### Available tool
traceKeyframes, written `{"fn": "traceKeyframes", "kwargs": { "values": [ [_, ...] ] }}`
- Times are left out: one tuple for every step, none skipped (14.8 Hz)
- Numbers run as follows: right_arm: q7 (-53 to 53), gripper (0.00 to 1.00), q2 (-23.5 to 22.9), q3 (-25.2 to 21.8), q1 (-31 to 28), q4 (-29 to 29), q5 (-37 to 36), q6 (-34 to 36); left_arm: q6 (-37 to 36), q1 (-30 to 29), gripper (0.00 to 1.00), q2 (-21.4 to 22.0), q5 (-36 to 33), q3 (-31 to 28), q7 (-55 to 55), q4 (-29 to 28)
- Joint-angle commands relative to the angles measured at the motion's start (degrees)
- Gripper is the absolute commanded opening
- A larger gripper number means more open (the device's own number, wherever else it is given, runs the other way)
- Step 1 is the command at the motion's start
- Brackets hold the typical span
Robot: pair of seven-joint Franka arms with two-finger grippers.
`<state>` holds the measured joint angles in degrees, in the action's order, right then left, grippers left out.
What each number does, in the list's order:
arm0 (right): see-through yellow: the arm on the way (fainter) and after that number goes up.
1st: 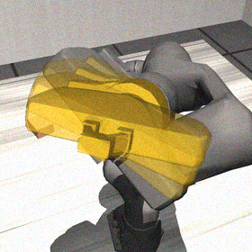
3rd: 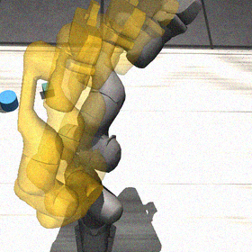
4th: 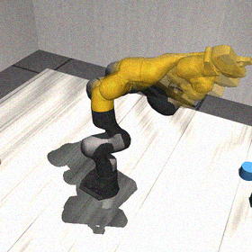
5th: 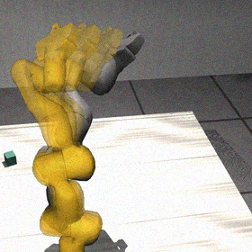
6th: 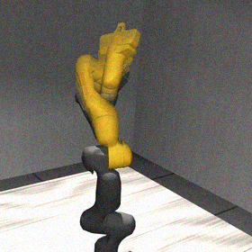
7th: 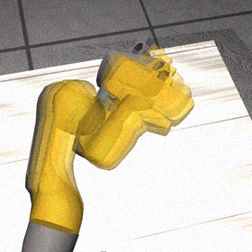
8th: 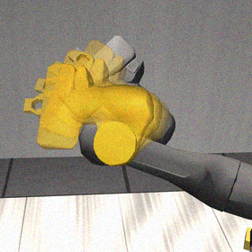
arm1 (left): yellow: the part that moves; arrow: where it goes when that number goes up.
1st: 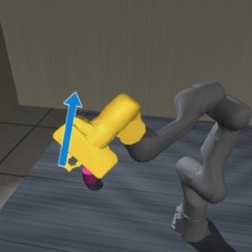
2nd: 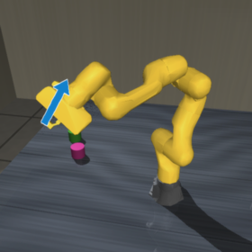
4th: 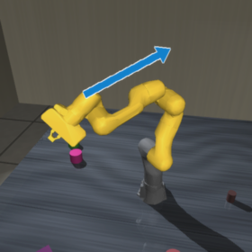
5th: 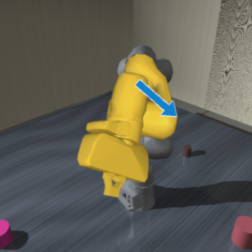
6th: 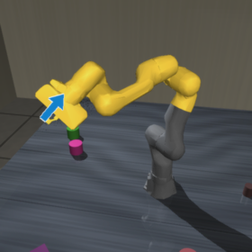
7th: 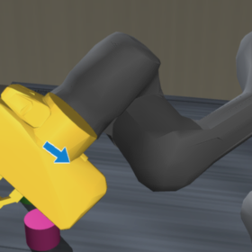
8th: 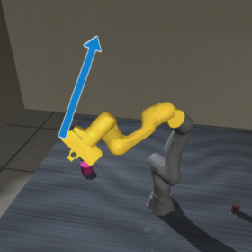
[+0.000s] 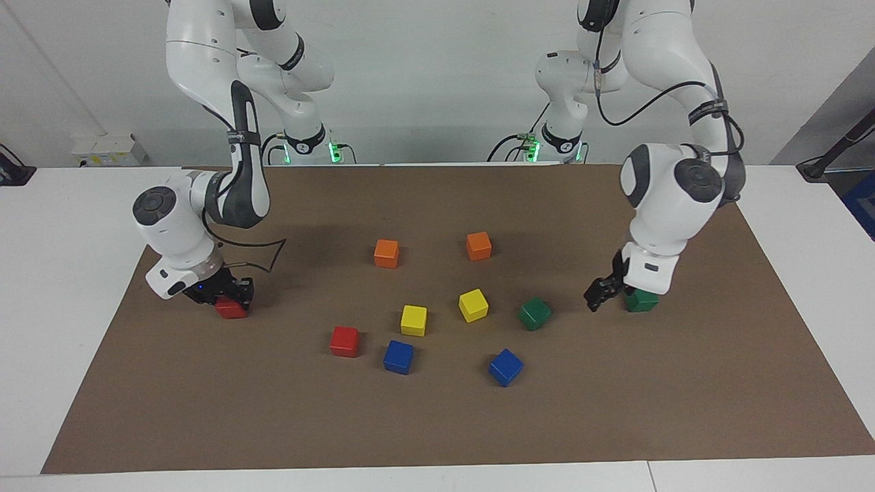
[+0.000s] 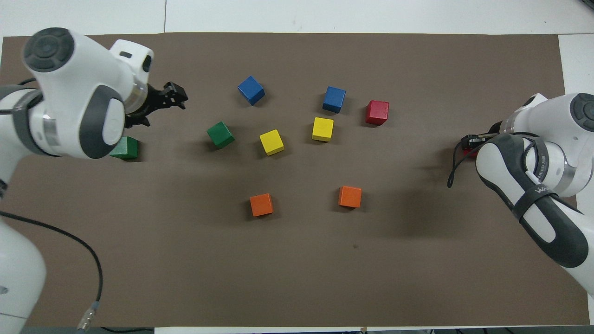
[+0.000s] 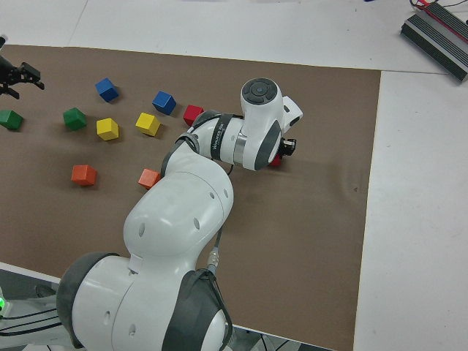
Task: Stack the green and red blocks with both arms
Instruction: 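Reach both grippers to the second green and red blocks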
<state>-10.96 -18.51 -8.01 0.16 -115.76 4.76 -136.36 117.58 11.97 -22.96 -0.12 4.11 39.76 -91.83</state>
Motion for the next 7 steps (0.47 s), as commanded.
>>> {"fn": "traceKeyframes", "kwargs": {
  "values": [
    [-1.00, 1.00, -0.04, 0.45, -0.60, -0.52, 1.57, -1.72, 1.93, 3.58, 1.00, -6.22, -4.07, -0.94, 8.49, 4.75],
    [-1.08, 1.00, -0.12, 0.45, -0.60, -0.26, 1.57, -1.72, 5.17, 4.28, 1.00, -5.35, -4.09, -1.03, 9.28, 1.17],
    [-1.08, 1.00, -0.04, 0.45, 0.01, 0.26, 1.48, -0.94, 6.16, 4.99, 1.00, -5.16, -4.09, -1.03, 11.37, -0.09],
    [-1.00, 1.00, 0.31, 0.37, 0.45, 1.31, 1.40, 0.11, 6.52, 5.08, 1.00, -5.16, -4.18, -1.03, 14.53, -0.36],
    [-0.82, 1.00, 0.49, 0.45, 0.72, 3.76, 0.61, 3.95, 6.79, 5.17, 1.00, -5.25, -4.36, -0.94, 16.39, -0.54],
    [-0.04, 1.00, 0.49, 0.37, 1.76, 7.70, 0.34, 8.43, 7.05, 5.78, 1.00, -5.16, -4.36, -0.94, 16.67, -1.06],
    [2.06, 1.00, 0.32, 0.28, 3.17, 11.83, -0.53, 12.91, 8.53, 5.78, 1.00, -4.99, -4.36, -0.94, 16.58, -2.29]
  ]
}}
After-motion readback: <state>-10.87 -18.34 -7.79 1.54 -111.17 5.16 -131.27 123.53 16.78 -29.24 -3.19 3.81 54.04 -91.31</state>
